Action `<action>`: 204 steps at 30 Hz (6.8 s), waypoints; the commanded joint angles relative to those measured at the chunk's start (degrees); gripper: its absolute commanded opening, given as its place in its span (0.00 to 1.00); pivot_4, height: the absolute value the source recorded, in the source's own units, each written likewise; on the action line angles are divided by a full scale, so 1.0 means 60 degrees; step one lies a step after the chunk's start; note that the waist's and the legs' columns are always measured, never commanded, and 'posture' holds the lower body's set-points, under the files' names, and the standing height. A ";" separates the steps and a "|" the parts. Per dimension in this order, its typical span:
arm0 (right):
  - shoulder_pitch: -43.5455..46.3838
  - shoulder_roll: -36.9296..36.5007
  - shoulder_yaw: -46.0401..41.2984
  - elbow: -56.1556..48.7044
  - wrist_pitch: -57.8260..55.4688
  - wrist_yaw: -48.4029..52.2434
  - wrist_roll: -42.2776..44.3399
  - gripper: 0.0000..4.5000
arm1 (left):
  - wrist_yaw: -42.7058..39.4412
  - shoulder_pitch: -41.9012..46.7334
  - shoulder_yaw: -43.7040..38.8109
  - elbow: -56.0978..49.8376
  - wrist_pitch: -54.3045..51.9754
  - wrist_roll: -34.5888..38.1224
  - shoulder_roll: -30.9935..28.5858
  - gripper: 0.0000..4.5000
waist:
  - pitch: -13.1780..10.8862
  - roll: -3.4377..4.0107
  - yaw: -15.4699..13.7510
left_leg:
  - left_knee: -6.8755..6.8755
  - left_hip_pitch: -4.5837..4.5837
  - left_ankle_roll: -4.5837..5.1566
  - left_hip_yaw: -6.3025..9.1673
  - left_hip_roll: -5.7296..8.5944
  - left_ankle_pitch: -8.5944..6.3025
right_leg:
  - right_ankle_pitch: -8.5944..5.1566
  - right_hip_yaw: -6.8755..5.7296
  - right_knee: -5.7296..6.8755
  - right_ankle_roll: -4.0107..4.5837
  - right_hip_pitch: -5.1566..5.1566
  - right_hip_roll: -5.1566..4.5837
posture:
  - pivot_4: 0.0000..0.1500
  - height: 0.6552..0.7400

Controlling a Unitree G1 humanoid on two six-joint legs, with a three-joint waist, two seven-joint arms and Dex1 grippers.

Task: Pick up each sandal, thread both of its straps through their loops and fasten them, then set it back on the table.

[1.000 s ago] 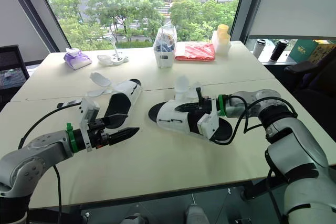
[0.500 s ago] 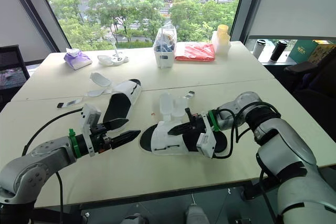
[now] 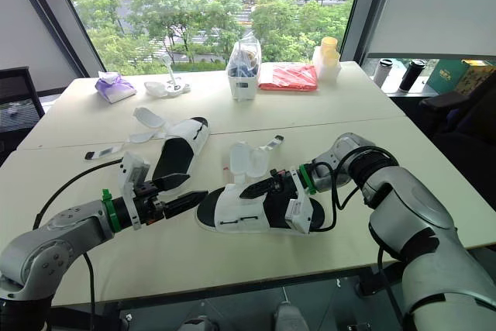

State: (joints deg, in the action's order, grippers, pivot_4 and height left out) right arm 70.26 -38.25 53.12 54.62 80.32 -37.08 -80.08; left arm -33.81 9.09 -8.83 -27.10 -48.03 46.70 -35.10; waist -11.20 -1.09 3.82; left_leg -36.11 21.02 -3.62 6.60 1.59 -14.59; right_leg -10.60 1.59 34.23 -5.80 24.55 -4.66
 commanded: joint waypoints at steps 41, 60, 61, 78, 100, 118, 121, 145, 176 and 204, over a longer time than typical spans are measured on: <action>-0.2519 0.1624 -1.0447 -0.4703 -2.5771 1.0013 2.1721 1.00 | -0.5024 0.2262 0.3897 0.3651 0.3136 -0.4377 0.0051 0.02 | -0.0013 0.0028 -0.0321 | -0.0017 0.0062 0.0074 -0.0015 -0.0033 -0.0039 | 0.0023 -0.0017 -0.0032 -0.0039 0.0032 0.0019 | 1.00 1.00; -0.0457 0.3589 -1.2440 -0.0168 -2.2948 0.8243 1.9905 0.94 | -0.4550 0.2193 0.3732 0.3744 0.3341 -0.4631 0.0177 0.01 | -0.0010 0.0030 -0.0211 | -0.0025 0.0050 0.0075 -0.0015 -0.0033 -0.0038 | 0.0024 -0.0020 -0.0021 -0.0038 0.0021 0.0024 | 1.00 1.00; -0.0388 0.3620 -1.2530 0.0054 -2.2826 0.8200 1.9859 0.88 | -0.4541 0.2207 0.3718 0.3762 0.3345 -0.4637 0.0188 0.00 | -0.0010 0.0030 -0.0212 | -0.0024 0.0048 0.0075 -0.0014 -0.0034 -0.0038 | 0.0024 -0.0021 -0.0019 -0.0037 0.0021 0.0025 | 1.00 1.00; -0.0623 0.3352 -1.1582 -0.0621 -2.0804 1.1100 1.8459 0.01 | -0.4240 0.2112 0.3567 0.3756 0.3299 -0.4576 0.0321 0.00 | -0.0010 0.0031 -0.0192 | -0.0023 0.0047 0.0075 -0.0013 -0.0034 -0.0038 | 0.0024 -0.0021 -0.0016 -0.0039 0.0021 0.0027 | 1.00 1.00; -0.4558 0.0680 -0.7557 -0.3085 0.0616 1.4478 1.0361 0.01 | -0.4601 0.2227 0.3783 0.3972 0.3205 -0.4618 0.0247 0.00 | -0.0011 0.0018 -0.0190 | -0.0014 -0.0037 0.0062 -0.0032 -0.0039 -0.0034 | -0.0018 -0.0017 -0.0020 -0.0046 -0.0044 0.0026 | 1.00 1.00; -0.4849 -0.0529 -0.7624 -0.2522 -0.0229 1.1052 0.7937 0.88 | -0.4682 0.2871 0.3965 0.4893 0.3875 -0.5074 0.0728 0.00 | -0.0009 0.0013 -0.0248 | -0.0016 -0.0096 0.0062 -0.0028 -0.0031 -0.0033 | -0.0013 -0.0001 -0.0018 -0.0016 -0.0111 0.0024 | 1.00 1.00; -0.5308 -0.0810 -0.7709 -0.2761 -0.1675 1.1268 0.9625 0.88 | -0.4807 0.3114 0.4053 0.5029 0.4117 -0.5248 0.0796 0.00 | -0.0011 0.0010 -0.0202 | -0.0021 -0.0118 0.0062 -0.0030 -0.0030 -0.0033 | -0.0023 0.0000 -0.0029 -0.0031 -0.0144 0.0018 | 1.00 1.00; -1.0830 -0.3102 -0.9289 -1.3442 -2.0061 1.5274 2.1706 0.88 | -0.5118 0.4260 0.4627 0.7637 0.6314 -0.6828 0.1788 0.00 | -0.0003 0.0010 -0.0539 | -0.0016 -0.0084 0.0067 -0.0017 -0.0031 -0.0042 | -0.0042 -0.0027 -0.0079 -0.0062 -0.0141 0.0004 | 1.00 1.00; -0.7164 -0.0905 -0.8853 -1.1437 -2.2908 1.6094 2.2029 0.01 | -0.5042 0.3754 0.4470 0.6906 0.5682 -0.6806 0.1935 0.00 | -0.0001 0.0010 -0.0506 | -0.0010 -0.0087 0.0096 -0.0011 -0.0029 -0.0063 | -0.0041 -0.0041 -0.0146 -0.0076 -0.0172 0.0000 | 1.00 1.00; -0.5182 0.0281 -0.7594 -0.7970 -2.3560 1.6220 1.9925 0.01 | -0.4634 0.3182 0.4246 0.6285 0.5124 -0.6613 0.1951 0.00 | 0.0002 0.0013 -0.0499 | -0.0004 -0.0077 0.0118 -0.0001 -0.0029 -0.0076 | -0.0042 -0.0057 -0.0142 -0.0084 -0.0163 0.0000 | 1.00 1.00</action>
State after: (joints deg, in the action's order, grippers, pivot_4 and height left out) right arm 39.19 -36.91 5.94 6.65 -61.93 61.04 41.72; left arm -61.32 29.50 14.91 9.98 -16.77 8.11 -22.78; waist -11.19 -1.01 0.83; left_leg -36.14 20.55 -2.92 6.59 1.42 -15.05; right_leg -10.85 1.25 33.38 -6.30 23.58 -4.65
